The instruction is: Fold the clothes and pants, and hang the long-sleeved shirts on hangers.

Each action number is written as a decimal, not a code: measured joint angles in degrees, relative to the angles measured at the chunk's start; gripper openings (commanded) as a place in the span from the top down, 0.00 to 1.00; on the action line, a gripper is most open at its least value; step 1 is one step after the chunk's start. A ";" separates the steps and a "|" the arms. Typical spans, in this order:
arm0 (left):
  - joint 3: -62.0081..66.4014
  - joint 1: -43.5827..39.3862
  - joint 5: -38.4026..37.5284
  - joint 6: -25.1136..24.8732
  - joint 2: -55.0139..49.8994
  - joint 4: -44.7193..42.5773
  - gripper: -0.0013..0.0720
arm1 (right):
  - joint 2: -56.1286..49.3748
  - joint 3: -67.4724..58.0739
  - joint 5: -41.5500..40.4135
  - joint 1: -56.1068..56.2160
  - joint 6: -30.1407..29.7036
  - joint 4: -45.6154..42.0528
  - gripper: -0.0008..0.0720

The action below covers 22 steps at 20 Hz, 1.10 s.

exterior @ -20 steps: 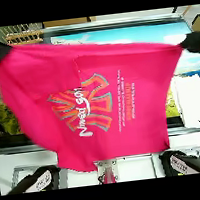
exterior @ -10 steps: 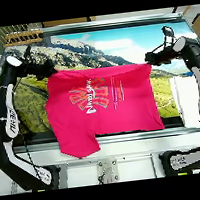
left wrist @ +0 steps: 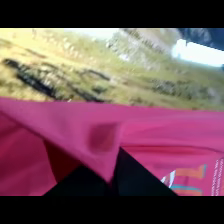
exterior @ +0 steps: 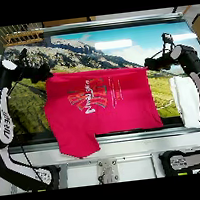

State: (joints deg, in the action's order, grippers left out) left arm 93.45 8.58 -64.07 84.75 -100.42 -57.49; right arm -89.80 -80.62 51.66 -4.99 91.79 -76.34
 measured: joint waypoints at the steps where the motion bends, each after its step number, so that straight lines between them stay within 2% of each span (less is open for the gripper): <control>1: -3.34 0.02 0.31 -0.26 1.95 -1.07 0.97 | 1.73 2.82 -0.15 0.07 0.04 -0.24 0.97; 6: -20.48 0.26 5.22 -0.72 9.68 -3.63 0.97 | 8.74 16.20 -0.76 0.79 0.28 -1.09 0.97; 10: -28.37 0.07 8.57 -0.87 12.15 -4.07 0.95 | 10.67 22.91 -0.90 1.38 0.39 -1.09 0.94; 11: -29.55 0.04 8.98 -0.90 12.39 -4.24 0.60 | 10.86 23.85 -0.90 1.44 0.39 -1.05 0.77; 12: -30.34 0.04 9.31 -0.92 12.61 -4.39 0.24 | 11.08 24.52 -0.90 1.46 0.39 -1.07 0.42; 13: -30.93 0.04 9.57 -0.90 12.98 -4.33 0.23 | 11.37 24.92 -0.90 1.42 0.39 -0.68 0.23; 17: -31.74 0.35 9.64 -0.92 17.90 -4.07 0.23 | 15.96 24.39 1.64 -0.04 0.33 1.05 0.24; 22: -38.07 -0.11 6.97 -0.63 30.29 -4.04 0.23 | 29.38 29.75 13.73 -6.64 -0.35 -1.05 0.24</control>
State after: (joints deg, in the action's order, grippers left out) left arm 55.37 8.47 -57.10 84.12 -70.13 -61.54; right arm -60.42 -50.87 65.39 -11.64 91.44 -77.38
